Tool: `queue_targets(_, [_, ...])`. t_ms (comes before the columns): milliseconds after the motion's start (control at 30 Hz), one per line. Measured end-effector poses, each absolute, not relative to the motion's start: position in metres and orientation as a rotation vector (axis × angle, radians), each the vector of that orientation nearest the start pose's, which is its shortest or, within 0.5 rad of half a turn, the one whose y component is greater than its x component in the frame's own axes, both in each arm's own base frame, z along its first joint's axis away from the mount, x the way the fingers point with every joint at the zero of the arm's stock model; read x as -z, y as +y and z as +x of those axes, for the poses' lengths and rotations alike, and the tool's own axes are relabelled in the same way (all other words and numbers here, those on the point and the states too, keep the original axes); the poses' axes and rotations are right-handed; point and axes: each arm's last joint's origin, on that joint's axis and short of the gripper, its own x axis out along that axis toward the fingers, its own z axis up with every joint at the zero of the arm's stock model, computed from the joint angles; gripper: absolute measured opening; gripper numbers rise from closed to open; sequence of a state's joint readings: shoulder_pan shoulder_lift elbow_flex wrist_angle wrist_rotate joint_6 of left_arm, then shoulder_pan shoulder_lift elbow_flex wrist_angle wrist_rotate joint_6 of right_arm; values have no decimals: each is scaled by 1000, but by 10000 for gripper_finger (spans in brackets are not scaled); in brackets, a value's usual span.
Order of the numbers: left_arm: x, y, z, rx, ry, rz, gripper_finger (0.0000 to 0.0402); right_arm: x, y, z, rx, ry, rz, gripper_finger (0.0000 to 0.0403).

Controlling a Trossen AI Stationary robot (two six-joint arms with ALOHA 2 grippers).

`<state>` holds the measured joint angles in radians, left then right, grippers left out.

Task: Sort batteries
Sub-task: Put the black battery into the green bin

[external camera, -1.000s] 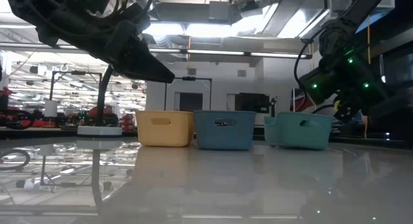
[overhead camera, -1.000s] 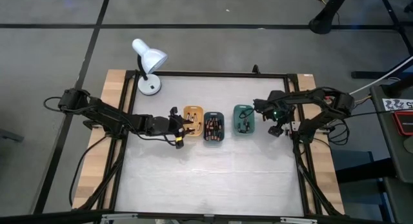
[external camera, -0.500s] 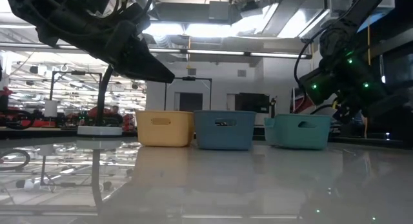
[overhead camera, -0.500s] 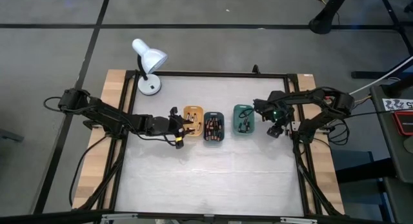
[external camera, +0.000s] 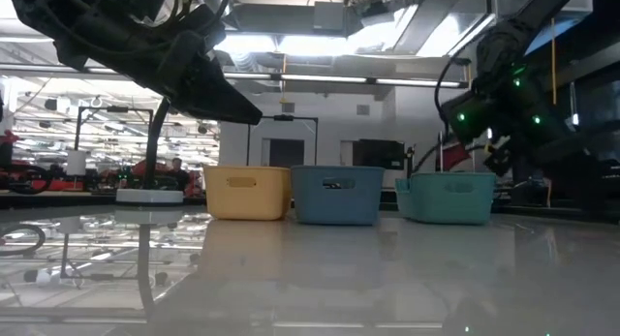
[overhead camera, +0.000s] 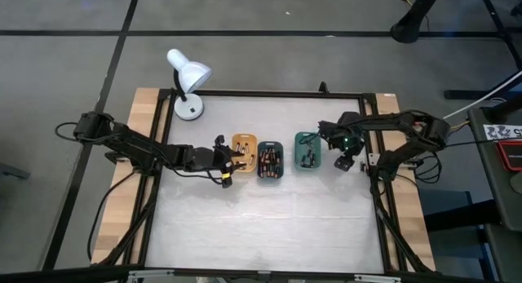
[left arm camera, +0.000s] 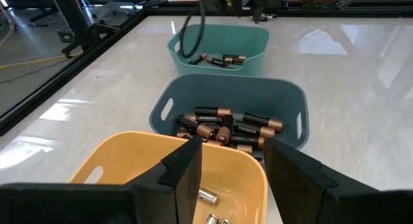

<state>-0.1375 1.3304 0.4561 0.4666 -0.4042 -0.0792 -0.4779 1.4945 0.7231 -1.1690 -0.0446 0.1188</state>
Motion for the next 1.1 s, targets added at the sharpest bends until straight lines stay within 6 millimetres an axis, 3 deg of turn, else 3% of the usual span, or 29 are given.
queue_targets(133, [-173,-23,246,-278,382,30,156,-168,-85,165,429,1825,564,246])
queue_targets(333, [-173,-23,246,-279,382,28,156,-184,-91,169,665,1773,554,234])
queue_targets(433, [-173,-23,246,-279,381,28,156,-184,-90,168,749,1775,617,228])
queue_targets(567, [-174,-23,246,-279,377,27,156,-184,-88,157,875,1921,695,225])
queue_targets(767, [-177,-23,248,-277,343,17,156,-182,-89,152,1074,2037,633,224])
queue_targets(1000, [-177,-26,248,-261,336,20,156,-171,-89,153,1135,2158,647,224])
queue_targets(1100, [-177,-27,247,-257,337,21,156,-163,-89,155,1056,2192,619,224])
